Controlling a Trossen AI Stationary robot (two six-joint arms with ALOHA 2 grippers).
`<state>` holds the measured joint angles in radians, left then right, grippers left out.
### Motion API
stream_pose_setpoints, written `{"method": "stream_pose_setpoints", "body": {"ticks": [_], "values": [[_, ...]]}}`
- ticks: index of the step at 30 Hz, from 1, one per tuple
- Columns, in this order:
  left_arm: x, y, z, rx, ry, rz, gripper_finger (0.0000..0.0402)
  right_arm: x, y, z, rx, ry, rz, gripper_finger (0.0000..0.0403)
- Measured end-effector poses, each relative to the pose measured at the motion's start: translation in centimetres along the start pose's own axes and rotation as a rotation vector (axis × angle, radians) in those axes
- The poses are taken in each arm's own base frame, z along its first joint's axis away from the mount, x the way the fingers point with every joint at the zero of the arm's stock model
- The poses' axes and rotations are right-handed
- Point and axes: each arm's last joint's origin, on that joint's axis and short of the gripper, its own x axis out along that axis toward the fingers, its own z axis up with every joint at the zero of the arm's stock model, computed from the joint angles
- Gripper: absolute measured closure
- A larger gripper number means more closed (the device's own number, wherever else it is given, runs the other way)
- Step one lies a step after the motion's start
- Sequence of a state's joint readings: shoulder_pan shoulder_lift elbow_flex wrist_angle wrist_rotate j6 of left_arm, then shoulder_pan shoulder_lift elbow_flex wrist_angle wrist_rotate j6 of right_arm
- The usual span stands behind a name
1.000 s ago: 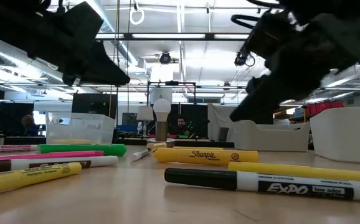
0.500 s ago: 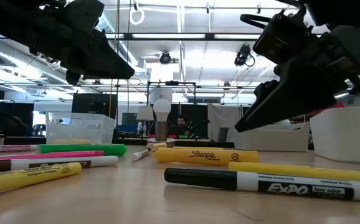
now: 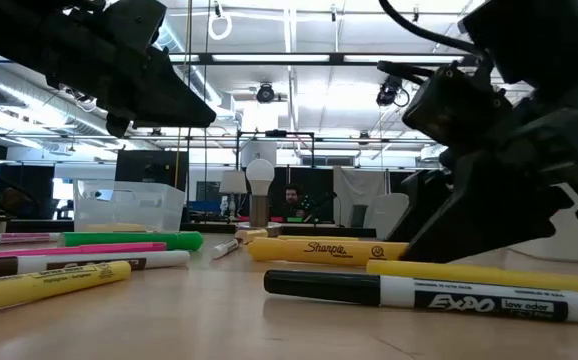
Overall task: Pick & Place Markers
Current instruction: Put the bottom orange highlighter pen into the white bin
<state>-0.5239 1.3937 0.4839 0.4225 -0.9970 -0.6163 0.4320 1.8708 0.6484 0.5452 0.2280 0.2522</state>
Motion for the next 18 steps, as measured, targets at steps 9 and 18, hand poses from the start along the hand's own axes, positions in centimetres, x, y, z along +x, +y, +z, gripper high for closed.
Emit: {"method": "stream_pose_setpoints", "body": {"ticks": [9,18], "values": [[0.01,0.0,0.0,-0.001,0.0,0.0,0.0328,0.33,-0.6,-0.11,0.01,0.007,-0.019,0.024],[-0.02,-0.08,0.1,-0.012,-0.006,-0.005,0.0328,0.18,-0.63,-0.05,0.028,0.015,-0.025,0.0347]]}}
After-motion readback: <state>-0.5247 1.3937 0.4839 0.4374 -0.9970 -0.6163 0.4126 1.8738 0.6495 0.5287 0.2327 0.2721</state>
